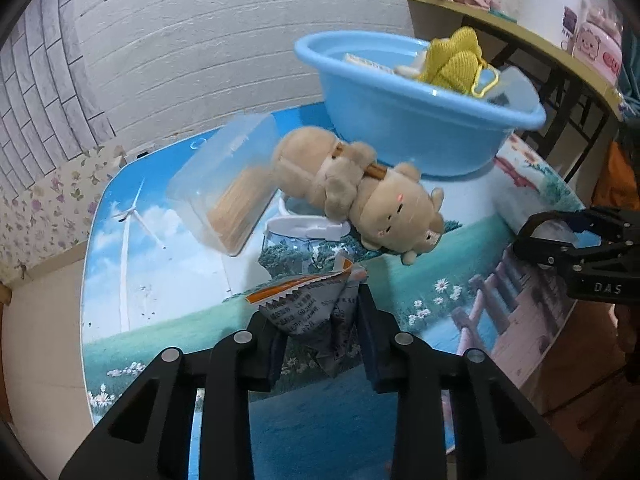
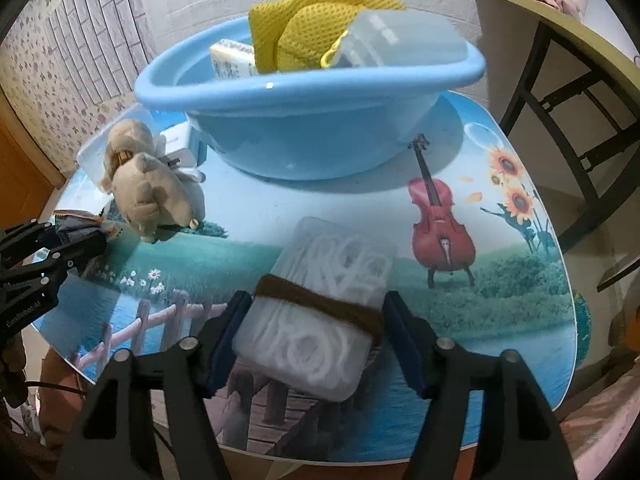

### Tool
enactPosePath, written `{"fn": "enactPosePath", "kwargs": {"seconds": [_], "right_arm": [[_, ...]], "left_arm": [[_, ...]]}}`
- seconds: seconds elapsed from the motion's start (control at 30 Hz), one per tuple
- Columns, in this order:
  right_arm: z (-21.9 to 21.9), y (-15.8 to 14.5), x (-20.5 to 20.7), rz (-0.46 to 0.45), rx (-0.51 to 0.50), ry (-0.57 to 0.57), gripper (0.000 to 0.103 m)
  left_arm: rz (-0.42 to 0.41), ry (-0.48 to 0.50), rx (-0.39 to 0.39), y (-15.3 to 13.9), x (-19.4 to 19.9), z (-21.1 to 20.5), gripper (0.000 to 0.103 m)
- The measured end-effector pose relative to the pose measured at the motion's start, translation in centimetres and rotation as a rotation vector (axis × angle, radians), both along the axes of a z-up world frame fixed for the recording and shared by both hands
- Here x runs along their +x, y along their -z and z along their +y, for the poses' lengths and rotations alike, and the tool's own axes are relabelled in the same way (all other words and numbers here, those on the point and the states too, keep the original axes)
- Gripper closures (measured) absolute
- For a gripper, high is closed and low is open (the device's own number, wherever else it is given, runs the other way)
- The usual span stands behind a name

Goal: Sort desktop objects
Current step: 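Lift the cable bundle and snack bag up over the blue basin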

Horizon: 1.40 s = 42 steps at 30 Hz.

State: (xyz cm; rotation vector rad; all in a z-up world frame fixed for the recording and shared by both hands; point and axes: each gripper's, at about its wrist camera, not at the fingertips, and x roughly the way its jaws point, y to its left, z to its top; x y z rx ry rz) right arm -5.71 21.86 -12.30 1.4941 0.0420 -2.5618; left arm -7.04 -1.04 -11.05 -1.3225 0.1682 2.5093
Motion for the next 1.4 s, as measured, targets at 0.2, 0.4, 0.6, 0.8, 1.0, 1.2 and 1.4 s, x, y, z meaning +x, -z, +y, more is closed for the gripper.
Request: {"fn": "enactPosePath", "kwargs": {"seconds": [0.2,0.4,0.6,0.8,1.0,1.2,1.4], "right_arm": [[1.5,-2.2,1.1,0.057,-0.060,-0.002,0.043],[1.9,-6.0,3.4,0.148,-0.100,-0.037,0.043],[2.5,-8.6,3.6,0.213,-0.136,-0.037,0.043],[2.8,-9.6,1.8,0.238,-0.172,-0.049,0.043],[2.2,-10.5,0.3,0.270,-0.211,-0.088,0.043],[1.9,-10.9,-2.0,0.288,-0.232,-0.109,0.043],[1.6,-10.7,-4.0,0.279,-0.227,-0.121,0.044]], "left_arm": [[0.031,-0.015,0.036,-2.4,0.7,-0.2,0.073],[0.063,0.009,0.059,-4.8,1.7,0.7,0.073],[0.092,0.013,0.090,-6.8,1.2,1.7,0.073],[0.116,0.028,0.104,-8.0,-0.8,3.5,0.073],[0.126,0.070,0.114,-8.7,-3.1,5.7,0.073],[0.119,0.095,0.116,-8.4,-5.6,7.5,0.073],[0.087,0.104,0.135,-7.6,-7.5,8.3,0.073]]}}
